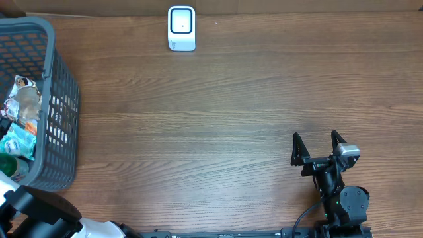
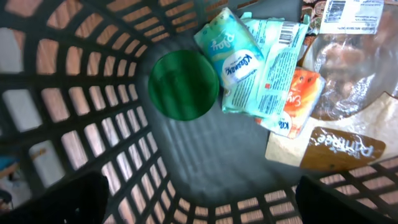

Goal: Scan the item barcode
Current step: 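Grasp the green-capped jar in the basket with the left gripper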

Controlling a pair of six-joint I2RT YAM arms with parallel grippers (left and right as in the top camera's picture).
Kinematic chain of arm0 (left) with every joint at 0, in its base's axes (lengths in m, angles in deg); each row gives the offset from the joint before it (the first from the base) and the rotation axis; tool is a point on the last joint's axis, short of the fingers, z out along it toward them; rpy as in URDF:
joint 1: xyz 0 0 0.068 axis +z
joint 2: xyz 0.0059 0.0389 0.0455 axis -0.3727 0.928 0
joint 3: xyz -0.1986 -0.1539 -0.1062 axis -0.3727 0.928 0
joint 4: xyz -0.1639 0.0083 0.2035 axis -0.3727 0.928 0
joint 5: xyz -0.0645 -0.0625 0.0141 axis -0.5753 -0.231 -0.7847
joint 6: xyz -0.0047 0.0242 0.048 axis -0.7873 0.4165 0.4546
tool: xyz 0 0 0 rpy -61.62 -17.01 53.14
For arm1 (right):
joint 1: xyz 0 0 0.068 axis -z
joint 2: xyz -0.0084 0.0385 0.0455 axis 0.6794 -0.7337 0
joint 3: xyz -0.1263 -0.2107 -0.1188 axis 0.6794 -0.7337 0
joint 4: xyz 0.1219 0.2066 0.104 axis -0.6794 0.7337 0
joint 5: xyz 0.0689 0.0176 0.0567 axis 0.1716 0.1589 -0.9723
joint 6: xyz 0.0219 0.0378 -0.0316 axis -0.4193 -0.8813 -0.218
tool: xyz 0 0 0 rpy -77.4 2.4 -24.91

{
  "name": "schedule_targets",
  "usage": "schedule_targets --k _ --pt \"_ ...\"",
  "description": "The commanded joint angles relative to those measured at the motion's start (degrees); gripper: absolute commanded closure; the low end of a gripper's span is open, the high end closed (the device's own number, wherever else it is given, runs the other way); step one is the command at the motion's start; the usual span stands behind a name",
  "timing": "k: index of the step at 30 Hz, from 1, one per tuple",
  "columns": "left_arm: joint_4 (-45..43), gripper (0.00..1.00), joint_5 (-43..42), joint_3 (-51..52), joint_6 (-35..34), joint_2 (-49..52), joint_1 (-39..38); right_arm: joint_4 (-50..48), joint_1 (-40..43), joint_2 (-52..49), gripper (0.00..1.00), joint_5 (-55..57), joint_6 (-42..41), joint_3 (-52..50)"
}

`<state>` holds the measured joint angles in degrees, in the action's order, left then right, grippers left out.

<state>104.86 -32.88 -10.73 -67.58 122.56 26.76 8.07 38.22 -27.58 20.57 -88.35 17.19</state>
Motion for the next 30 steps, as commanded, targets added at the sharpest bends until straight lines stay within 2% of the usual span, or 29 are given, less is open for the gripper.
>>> schedule_targets --k 1,8,17,30 --pt "-1.86 0.0 1.31 3.32 2.36 0.59 0.22 -0.39 0.15 0.68 0.0 0.09 0.26 -0.59" --pt "-7.98 0.0 7.91 9.9 2.56 0.61 0.55 -0.39 0.15 0.68 0.0 0.09 0.26 -0.59" --pt "-17.79 0.0 8.5 15.61 5.77 0.94 0.63 -0.39 0.15 0.68 0.0 0.09 0.26 -0.59" --pt "-25.62 0.0 8.7 20.92 7.26 1.01 1.11 -0.39 0.15 0.68 0.0 0.09 0.26 -0.59"
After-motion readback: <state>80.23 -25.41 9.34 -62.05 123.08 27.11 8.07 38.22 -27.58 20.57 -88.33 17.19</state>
